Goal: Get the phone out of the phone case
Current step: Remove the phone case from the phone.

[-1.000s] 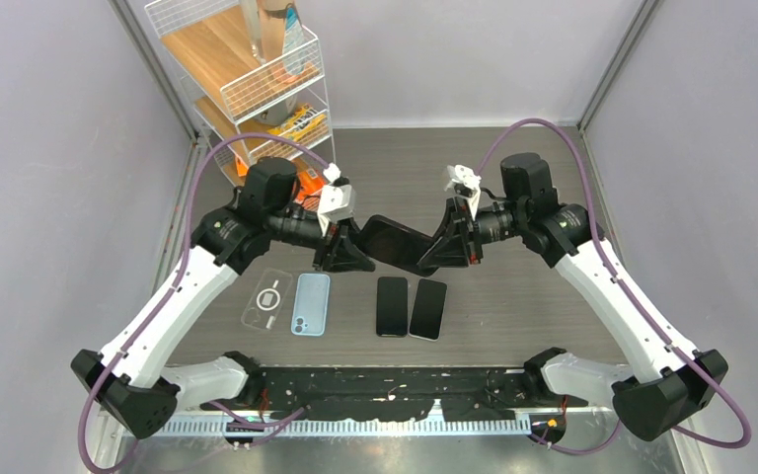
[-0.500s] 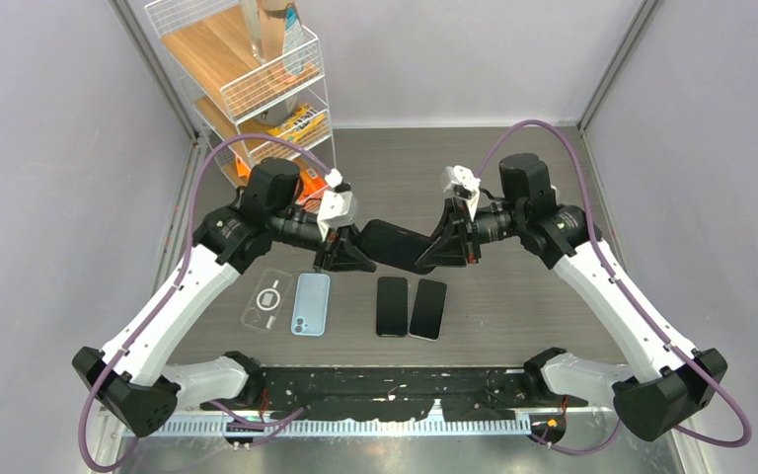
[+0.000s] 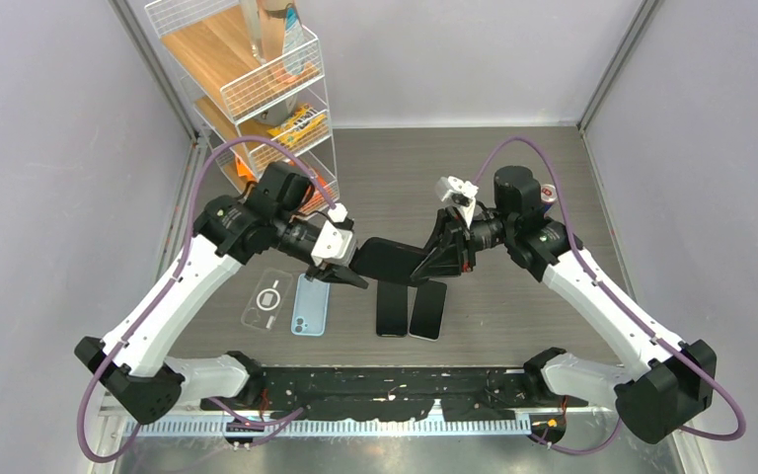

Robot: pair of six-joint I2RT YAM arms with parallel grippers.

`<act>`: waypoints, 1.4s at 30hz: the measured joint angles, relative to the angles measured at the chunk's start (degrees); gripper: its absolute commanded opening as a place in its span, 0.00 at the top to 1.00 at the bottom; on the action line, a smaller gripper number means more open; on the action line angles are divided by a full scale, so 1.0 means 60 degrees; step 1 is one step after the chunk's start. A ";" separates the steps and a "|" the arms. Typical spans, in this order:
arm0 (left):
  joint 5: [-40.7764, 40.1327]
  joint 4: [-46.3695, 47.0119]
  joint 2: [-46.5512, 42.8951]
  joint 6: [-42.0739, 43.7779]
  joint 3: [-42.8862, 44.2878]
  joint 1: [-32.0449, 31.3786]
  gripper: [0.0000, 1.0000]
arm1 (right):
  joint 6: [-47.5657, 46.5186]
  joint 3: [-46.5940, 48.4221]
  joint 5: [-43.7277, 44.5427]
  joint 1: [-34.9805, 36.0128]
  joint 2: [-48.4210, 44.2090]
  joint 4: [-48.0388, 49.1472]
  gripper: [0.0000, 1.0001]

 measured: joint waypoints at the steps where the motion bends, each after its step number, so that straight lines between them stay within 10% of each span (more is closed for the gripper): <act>1: -0.0015 -0.0135 0.0047 0.0175 0.0095 -0.0044 1.00 | 0.0200 -0.0095 -0.0080 0.0000 -0.0015 0.0259 0.94; 33: -0.2397 -0.2040 0.0998 0.3621 0.1603 -0.0863 0.98 | 0.2055 -0.0812 -0.0670 -0.0018 -0.0262 0.1220 0.95; 42: -0.2874 -0.1107 0.0313 0.2932 -0.0025 -0.0222 0.15 | 0.0018 0.0284 0.0688 -0.0095 -0.0404 -0.1439 0.95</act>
